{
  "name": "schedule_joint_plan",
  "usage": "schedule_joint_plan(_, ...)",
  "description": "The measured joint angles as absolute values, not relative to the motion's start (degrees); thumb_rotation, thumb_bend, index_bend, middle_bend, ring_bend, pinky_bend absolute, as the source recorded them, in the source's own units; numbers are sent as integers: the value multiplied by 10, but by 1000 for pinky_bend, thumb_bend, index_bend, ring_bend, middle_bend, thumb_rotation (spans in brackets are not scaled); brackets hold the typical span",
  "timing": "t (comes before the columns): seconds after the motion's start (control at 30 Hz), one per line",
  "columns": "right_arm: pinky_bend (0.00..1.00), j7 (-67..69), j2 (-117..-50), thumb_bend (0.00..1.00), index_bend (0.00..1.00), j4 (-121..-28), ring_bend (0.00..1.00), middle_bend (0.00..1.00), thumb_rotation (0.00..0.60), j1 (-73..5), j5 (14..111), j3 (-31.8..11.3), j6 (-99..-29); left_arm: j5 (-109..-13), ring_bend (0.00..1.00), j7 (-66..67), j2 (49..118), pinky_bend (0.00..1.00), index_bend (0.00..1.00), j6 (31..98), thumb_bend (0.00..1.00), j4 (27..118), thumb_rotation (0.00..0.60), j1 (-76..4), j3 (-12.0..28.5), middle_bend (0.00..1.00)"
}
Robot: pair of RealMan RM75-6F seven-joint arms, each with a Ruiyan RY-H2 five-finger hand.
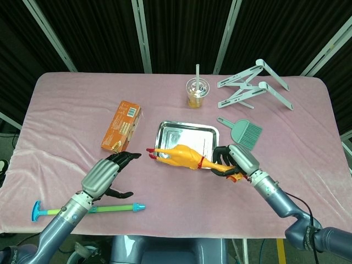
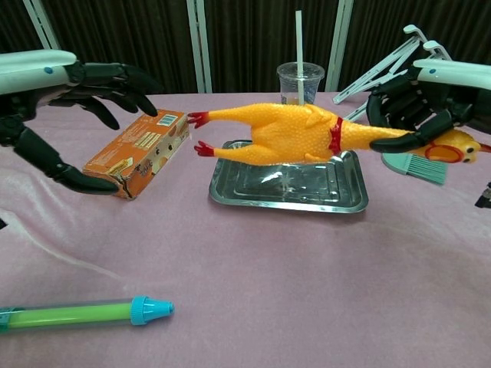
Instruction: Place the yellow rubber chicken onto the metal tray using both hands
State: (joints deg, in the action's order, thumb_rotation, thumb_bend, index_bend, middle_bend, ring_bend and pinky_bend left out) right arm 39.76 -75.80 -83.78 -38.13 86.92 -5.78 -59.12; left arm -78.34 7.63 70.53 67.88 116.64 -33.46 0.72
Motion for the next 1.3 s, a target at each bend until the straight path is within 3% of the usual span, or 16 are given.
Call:
schedule_joint_plan(0.33, 805, 433, -821, 429, 942, -714, 759, 765, 600, -431, 839, -86, -524, -850, 133, 53, 664, 200, 127, 740, 45, 1169, 600, -272, -33, 187)
schedule_joint_plan(0.77, 798, 463, -926, 428, 916, -546, 727, 765, 600, -480, 817, -101, -463, -837, 133, 39, 666, 197, 125, 733, 45, 1156, 600, -247, -34, 182)
schedule_joint_plan(0.87, 741, 463, -940, 428, 825, -518, 659, 737, 600, -483, 815, -98, -456, -830, 133, 32, 667, 194, 121, 723, 45, 1151, 600, -247, -32, 178)
schedule_joint_plan(1.03, 562, 455, -956, 426, 507, -483, 449, 531, 600, -483, 815, -89, -448, -818, 133, 26, 675, 187, 119, 708, 45, 1139, 600, -247, -27, 177)
schedule_joint_plan(1.13, 500, 451, -957, 414, 403, -477, 366, 453, 600, -482, 817, -86, -449, -812, 133, 23, 677, 187, 118, 702, 45, 1136, 600, -246, -23, 177)
schedule_joint_plan(1.3, 389, 445, -952, 222, 195, -479, 219, 294, 600, -481, 820, -81, -444, -807, 133, 20, 679, 187, 111, 695, 45, 1132, 600, -244, -18, 171)
